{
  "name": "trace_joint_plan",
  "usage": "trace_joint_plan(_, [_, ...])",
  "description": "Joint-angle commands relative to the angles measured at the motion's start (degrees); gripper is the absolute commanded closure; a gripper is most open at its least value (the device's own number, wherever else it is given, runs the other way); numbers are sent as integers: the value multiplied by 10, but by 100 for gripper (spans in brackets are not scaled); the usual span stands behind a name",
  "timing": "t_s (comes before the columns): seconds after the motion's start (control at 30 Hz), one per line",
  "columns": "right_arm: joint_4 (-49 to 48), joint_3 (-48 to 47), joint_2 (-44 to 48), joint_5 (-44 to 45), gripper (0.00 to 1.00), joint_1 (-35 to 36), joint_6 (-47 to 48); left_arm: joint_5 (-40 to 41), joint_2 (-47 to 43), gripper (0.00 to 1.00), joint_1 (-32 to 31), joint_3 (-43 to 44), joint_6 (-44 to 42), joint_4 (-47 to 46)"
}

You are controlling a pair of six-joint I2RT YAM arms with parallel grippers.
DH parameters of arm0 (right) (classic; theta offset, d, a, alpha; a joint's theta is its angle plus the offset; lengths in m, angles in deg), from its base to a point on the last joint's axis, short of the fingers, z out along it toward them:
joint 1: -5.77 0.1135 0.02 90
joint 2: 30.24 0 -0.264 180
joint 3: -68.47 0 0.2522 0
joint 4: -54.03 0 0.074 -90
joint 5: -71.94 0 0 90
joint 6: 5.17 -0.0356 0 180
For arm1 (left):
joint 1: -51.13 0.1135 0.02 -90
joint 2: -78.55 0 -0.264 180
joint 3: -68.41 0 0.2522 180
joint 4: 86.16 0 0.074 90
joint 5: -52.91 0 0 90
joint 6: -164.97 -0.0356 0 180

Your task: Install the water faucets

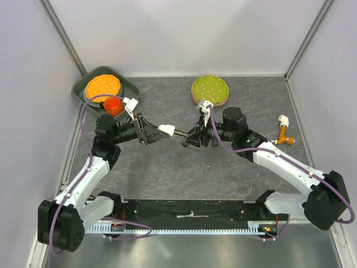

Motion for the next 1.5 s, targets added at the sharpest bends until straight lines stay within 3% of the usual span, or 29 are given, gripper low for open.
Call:
trace_joint_plan(0.0, [-42,-18,0,-8,100,7,20,-47,3,21,4,0,40,-58])
trace_joint_plan(0.17, [-35,-21,-5,-5,100,16,38,-51,6,27,4,0,41,-58])
trace_joint_plan(0.37, [-33,-22,-6,7,100,17,29,-56,8,58,3,0,39,-58])
trace_joint_plan(0.47, [-44,-24,-7,2,100,17,14,-60,6,76,3,1,32,-58])
trace_joint_plan(0.5, [-47,-25,-8,-8,100,17,2,-60,2,88,3,0,23,-59])
trace_joint_plan(0.57, [-51,-33,-16,-28,100,16,-17,-59,-3,98,3,0,11,-53])
trace_joint_plan(0.73, [-104,-38,-58,-142,100,-4,-135,-51,-35,98,2,0,-48,-34])
trace_joint_plan(0.83, [-217,-18,-85,-186,100,-20,-266,-44,-53,98,3,-2,-75,-31])
trace_joint_plan(0.97, [-356,11,-102,-194,97,-38,-372,-33,-69,98,2,-6,-87,-31])
trace_joint_plan(1.07, [-383,16,-103,-188,77,-50,-399,-18,-67,98,2,-8,-75,-31])
trace_joint_plan(1.1, [-377,15,-101,-183,58,-53,-393,-6,-65,98,2,-8,-69,-30])
trace_joint_plan(1.13, [-366,15,-92,-175,48,-53,-382,0,-64,98,3,-9,-62,-29])
trace_joint_plan(1.27, [-217,2,-49,-103,17,-53,-222,37,-45,98,6,0,-45,13])
trace_joint_plan(1.4, [-122,0,17,5,2,-43,-102,41,-31,98,19,-8,-5,-8])
trace_joint_plan(1.47, [-86,7,32,49,2,-29,-55,38,-28,98,28,-13,16,-17])
